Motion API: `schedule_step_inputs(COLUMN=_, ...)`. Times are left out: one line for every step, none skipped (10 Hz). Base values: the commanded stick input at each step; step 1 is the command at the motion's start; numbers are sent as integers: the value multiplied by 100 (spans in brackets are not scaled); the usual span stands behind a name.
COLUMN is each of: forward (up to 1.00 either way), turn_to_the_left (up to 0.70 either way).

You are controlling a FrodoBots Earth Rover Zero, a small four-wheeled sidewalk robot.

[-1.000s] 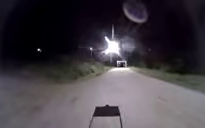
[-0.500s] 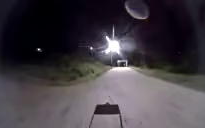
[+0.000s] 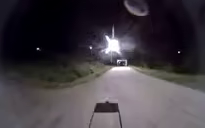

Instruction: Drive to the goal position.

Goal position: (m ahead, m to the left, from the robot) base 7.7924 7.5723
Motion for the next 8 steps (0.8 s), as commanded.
schedule_step_inputs(forward=70, turn_to_the_left=0)
schedule_step_inputs(forward=70, turn_to_the_left=0)
schedule_step_inputs(forward=70, turn_to_the_left=0)
schedule_step_inputs(forward=70, turn_to_the_left=-3)
schedule_step_inputs(forward=70, turn_to_the_left=-3)
schedule_step_inputs(forward=70, turn_to_the_left=-5)
schedule_step_inputs(forward=70, turn_to_the_left=-7)
schedule_step_inputs(forward=70, turn_to_the_left=-9)
